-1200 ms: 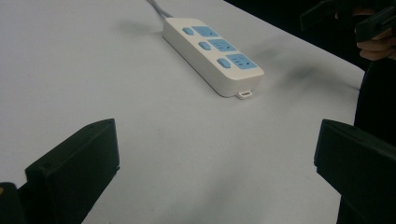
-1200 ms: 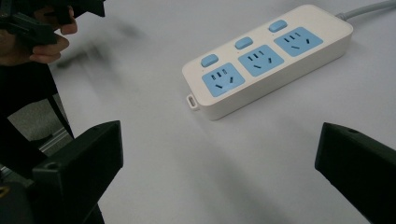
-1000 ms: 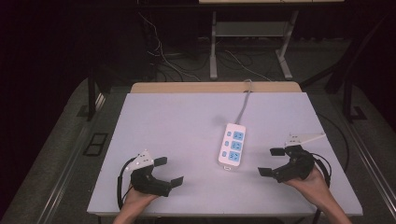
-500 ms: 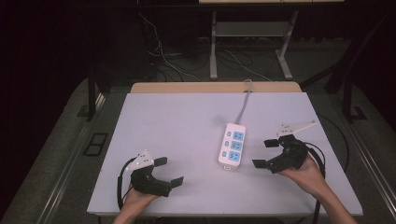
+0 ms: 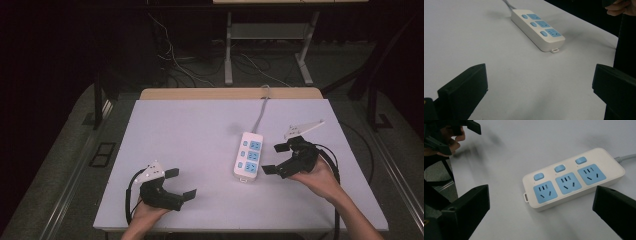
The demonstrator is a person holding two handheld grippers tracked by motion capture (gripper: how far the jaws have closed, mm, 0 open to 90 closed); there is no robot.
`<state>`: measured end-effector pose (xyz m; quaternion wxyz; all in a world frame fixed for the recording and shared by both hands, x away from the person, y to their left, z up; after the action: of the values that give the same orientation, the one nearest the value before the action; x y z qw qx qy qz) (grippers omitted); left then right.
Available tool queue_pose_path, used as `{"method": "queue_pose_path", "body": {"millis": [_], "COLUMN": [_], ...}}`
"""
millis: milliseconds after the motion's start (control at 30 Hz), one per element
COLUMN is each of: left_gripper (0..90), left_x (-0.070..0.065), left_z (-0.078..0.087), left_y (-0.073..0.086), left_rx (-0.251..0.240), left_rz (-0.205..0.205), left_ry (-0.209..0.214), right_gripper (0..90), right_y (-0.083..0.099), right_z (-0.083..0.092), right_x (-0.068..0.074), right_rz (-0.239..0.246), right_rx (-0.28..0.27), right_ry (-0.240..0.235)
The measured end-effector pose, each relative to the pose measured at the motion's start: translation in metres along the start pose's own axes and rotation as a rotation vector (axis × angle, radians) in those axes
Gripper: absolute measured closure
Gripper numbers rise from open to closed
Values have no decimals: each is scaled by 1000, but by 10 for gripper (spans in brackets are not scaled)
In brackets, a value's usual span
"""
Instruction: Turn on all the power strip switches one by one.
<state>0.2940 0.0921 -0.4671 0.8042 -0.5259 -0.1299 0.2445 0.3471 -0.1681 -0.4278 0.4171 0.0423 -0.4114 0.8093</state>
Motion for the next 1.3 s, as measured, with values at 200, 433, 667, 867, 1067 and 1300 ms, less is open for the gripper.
{"method": "queue_pose_path", "body": {"millis": [200, 433, 667, 867, 1067, 1300], "left_gripper": [0, 0, 0, 0, 0, 0], "left_x": [0, 0, 0, 1, 1, 2], "left_z": [0, -1, 0, 0, 1, 1], "left_y": [0, 0, 0, 0, 0, 0], "left_rx": [-2, 1, -1, -2, -4, -4], "left_rz": [0, -2, 0, 0, 2, 1], "left_ry": [0, 3, 2, 2, 2, 0], "right_gripper": [8, 8, 8, 8, 8, 394], "right_y": [-7, -16, -22, -23, -23, -26], "right_z": [-5, -12, -23, -37, -45, -49], "right_x": [2, 6, 10, 10, 9, 8], "right_rz": [13, 31, 45, 56, 49, 63], "right_rx": [23, 43, 64, 95, 118, 113], "right_ry": [0, -2, -8, -4, -5, -13]}}
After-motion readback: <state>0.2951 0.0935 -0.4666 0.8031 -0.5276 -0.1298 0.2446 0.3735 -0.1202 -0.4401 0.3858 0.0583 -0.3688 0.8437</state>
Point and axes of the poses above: each handheld gripper's, and its own axes: z roughly backward along the jaws, y roughly out of its underside, x roughly to its left, the point moved 10 cm from there along -z, roughly forward along the jaws, and after that the axes turned 14 degrees about -z, right-handed, at the moved point
